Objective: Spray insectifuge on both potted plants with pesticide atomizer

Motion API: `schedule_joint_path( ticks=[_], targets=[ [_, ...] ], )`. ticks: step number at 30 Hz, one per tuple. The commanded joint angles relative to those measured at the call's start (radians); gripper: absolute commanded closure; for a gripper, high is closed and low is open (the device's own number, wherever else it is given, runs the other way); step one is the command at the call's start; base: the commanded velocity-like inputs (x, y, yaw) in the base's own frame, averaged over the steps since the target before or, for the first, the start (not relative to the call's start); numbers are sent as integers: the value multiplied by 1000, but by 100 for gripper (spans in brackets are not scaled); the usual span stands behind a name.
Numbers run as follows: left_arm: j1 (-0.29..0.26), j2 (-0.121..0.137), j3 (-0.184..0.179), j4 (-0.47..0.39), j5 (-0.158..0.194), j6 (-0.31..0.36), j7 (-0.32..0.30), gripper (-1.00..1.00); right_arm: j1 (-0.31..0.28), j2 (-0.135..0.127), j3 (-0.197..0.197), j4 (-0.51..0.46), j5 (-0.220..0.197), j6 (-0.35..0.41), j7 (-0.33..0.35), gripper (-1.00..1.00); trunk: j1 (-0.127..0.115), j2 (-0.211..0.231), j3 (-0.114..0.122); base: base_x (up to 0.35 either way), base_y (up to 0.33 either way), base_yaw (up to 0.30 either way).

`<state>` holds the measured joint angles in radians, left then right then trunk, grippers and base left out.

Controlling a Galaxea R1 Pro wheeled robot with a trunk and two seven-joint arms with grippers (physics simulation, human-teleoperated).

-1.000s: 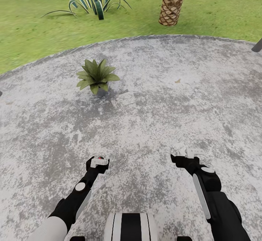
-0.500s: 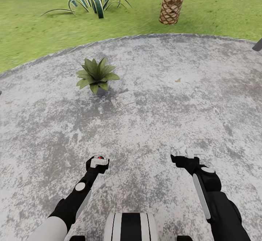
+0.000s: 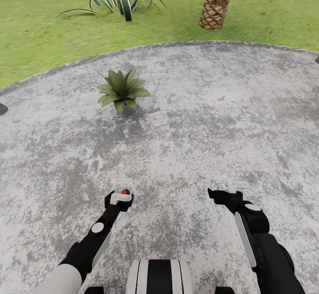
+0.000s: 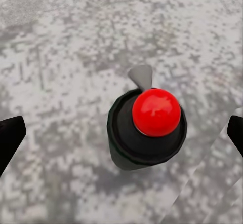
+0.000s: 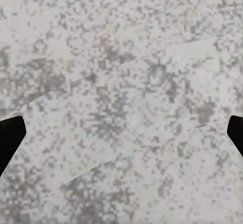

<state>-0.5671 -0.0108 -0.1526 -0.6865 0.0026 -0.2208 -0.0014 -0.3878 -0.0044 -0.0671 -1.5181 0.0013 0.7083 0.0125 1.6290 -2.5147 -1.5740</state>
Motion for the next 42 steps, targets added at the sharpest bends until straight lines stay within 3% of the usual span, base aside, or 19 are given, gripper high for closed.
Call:
schedule_joint_path(
  ticks=[1,42],
  targets=[
    [0,0,-1,1,0,-3,0,-100,0,0,-1,-1,0,5,1,-100,0,0,-1,0,0,1],
    [0,0,-1,-2,0,-3,0,-100,0,0,0,-1,0,5,1,-100,0,0,-17,0,0,-14]
  ],
)
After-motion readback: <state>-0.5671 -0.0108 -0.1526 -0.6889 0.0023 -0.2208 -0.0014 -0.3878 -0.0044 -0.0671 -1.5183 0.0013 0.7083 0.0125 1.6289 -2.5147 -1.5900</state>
